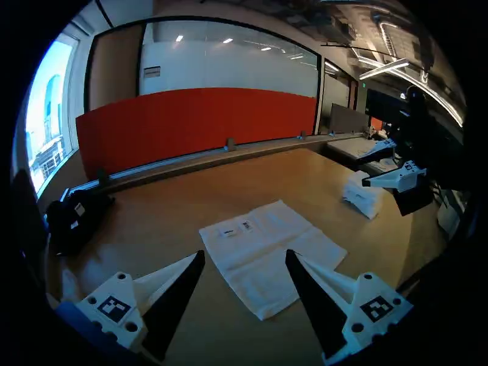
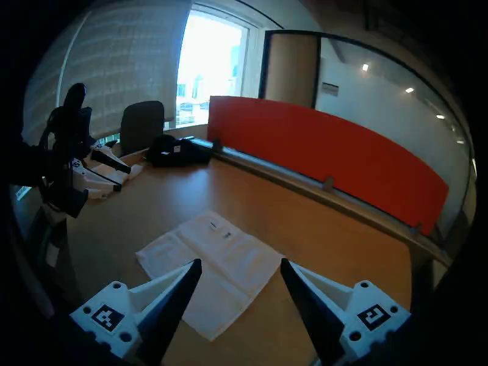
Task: Fold towel
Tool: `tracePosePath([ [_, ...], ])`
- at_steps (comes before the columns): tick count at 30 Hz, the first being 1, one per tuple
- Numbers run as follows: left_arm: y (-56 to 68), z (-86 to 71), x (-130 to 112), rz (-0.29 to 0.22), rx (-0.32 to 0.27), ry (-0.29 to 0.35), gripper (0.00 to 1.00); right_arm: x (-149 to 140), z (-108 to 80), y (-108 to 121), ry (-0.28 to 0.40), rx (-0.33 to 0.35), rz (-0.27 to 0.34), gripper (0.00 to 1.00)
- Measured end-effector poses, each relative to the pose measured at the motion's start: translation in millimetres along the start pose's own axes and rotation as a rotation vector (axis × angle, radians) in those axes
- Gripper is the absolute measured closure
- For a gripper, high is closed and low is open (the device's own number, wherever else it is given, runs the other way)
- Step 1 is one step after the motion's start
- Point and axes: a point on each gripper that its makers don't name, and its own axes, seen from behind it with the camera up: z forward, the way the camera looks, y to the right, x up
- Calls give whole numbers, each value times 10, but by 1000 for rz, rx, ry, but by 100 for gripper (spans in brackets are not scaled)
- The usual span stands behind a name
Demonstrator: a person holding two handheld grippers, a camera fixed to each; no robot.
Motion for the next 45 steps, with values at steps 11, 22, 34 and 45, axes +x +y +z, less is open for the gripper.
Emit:
tracePosePath([
  [11, 121, 206, -357, 16, -18, -48, 2, -381, 144, -96, -46, 14, -14, 0],
  [22, 163, 375, -790, 36, -25, -118, 2, -812, 278, -195, -104, 22, 3, 0],
  [34, 207, 535, -1210, 59, -39, -185, 2, -1191, 401, -307, -156, 35, 10, 0],
  [45, 244, 663, -1525, 53, -48, -240, 2, -1518, 478, -397, -205, 49, 17, 0],
])
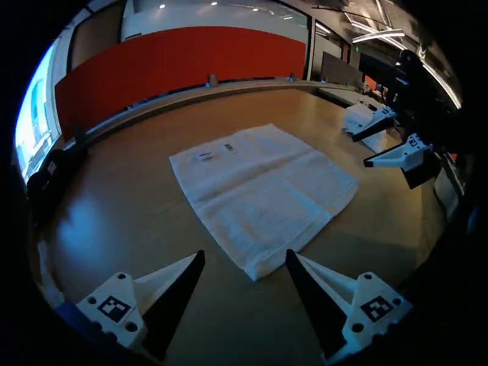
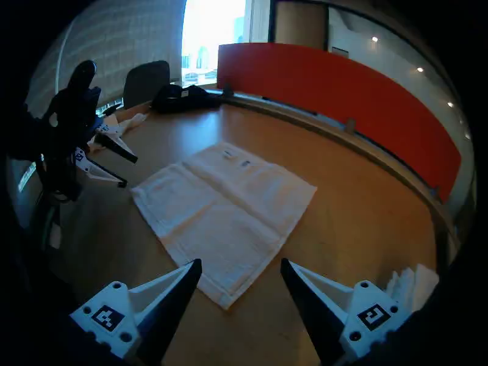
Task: Fold towel
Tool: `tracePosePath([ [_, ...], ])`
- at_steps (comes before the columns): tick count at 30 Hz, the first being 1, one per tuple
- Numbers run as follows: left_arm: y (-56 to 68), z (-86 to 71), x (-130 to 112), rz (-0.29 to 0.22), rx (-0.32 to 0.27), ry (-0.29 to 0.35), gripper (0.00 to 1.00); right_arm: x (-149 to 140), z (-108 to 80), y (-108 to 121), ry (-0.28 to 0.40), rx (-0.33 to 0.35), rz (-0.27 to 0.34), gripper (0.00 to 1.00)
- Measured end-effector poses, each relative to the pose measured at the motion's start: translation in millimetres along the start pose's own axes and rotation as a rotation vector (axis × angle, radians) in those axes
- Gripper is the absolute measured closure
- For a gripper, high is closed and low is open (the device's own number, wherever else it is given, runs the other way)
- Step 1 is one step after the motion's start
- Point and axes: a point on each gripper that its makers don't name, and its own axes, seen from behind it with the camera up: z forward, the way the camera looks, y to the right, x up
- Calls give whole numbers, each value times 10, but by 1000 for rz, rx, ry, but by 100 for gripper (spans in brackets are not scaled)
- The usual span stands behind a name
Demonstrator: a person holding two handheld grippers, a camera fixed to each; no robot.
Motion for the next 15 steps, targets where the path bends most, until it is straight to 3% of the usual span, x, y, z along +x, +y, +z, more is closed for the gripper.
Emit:
tracePosePath([
  [8, 74, 128, -141, -14, -16, -36, 2, -277, 103, -44, -50, 11, -7, 0],
  [15, 133, 205, -242, 6, -25, -61, 2, -445, 161, -68, -84, 25, -22, 0],
])
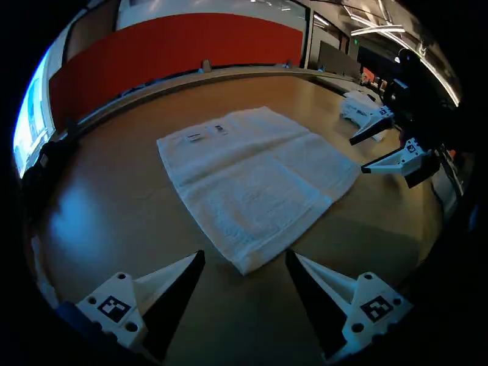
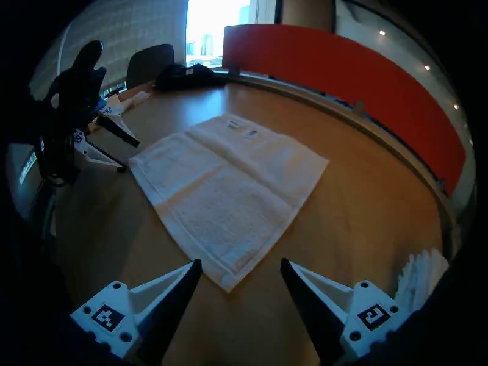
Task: Fold towel
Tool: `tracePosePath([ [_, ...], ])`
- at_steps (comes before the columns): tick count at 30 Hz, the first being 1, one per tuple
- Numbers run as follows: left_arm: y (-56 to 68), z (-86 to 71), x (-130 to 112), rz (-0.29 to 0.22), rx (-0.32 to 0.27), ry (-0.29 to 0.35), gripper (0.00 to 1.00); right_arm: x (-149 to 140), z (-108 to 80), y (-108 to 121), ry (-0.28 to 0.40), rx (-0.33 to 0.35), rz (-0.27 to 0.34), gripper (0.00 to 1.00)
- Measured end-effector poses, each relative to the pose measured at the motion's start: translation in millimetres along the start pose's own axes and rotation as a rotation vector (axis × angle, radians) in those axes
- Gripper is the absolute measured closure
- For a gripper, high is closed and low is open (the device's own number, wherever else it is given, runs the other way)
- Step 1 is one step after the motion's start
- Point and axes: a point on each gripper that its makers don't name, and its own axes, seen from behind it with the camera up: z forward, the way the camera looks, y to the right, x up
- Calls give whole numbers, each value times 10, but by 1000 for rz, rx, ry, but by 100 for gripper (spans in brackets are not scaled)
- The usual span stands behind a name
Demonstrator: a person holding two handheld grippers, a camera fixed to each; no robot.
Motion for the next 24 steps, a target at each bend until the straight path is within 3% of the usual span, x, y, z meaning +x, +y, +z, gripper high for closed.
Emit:
tracePosePath([
  [10, 13, 75, -58, 16, 4, -22, 3, -110, 40, -43, -25, 27, 1, 10],
  [18, 3, 96, -82, 43, 25, -31, 20, -132, 44, -102, -29, 51, 5, 25],
  [24, 35, 101, -85, 41, 29, -33, 24, -131, 46, -134, -27, 68, 9, 33],
])
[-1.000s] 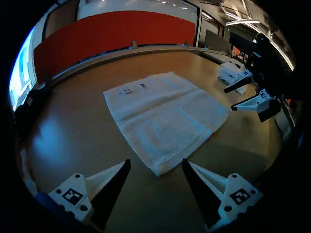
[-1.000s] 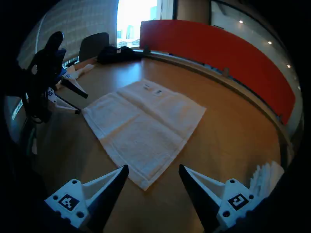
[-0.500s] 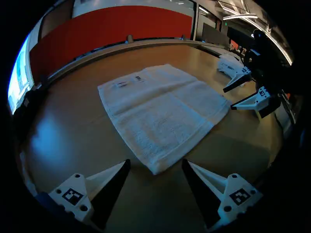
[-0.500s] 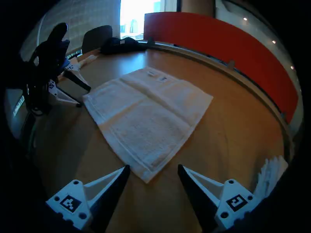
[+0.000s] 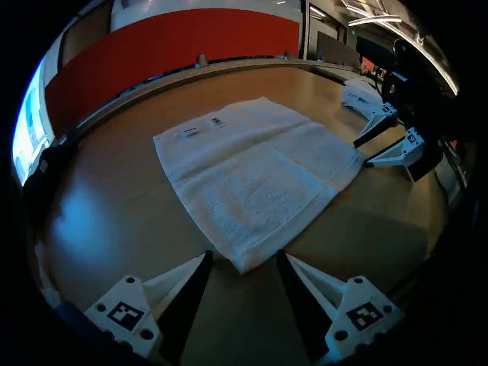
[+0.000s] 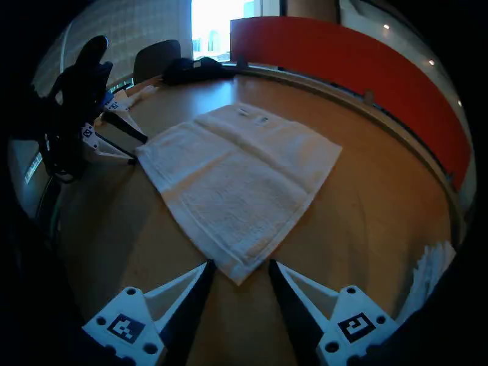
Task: Fold towel
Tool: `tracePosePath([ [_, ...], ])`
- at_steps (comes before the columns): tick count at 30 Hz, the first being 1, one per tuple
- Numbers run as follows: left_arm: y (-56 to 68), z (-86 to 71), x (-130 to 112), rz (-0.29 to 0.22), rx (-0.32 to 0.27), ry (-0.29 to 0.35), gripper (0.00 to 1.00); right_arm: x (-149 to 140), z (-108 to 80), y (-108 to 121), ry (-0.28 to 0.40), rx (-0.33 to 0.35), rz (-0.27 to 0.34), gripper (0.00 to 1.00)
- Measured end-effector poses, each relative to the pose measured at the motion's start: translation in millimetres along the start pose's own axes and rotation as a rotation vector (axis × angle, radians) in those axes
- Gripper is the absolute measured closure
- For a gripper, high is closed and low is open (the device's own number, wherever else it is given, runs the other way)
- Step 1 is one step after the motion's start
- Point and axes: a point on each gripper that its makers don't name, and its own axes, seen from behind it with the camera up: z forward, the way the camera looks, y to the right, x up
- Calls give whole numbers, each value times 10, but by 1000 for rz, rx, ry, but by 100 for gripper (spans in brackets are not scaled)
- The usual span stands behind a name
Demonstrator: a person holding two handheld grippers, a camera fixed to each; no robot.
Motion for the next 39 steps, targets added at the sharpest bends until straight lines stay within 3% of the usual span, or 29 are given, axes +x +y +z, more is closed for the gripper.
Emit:
tracePosePath([
  [8, 30, -13, -2, -6, 3, -7, 31, 16, 6, -12, -1, 9, -3, 48],
  [18, 60, -7, 9, -17, 16, -17, 71, 20, 17, -11, -3, 7, 6, 79],
  [20, 50, -9, 14, -26, 22, -18, 77, 21, 22, -19, -5, 8, 8, 80],
  [26, 47, -24, 23, -49, 22, -28, 82, 51, 32, -31, -2, 8, 18, 81],
  [39, 69, -152, 161, -97, 23, -9, 83, 215, -88, 46, 32, -11, 22, 82],
])
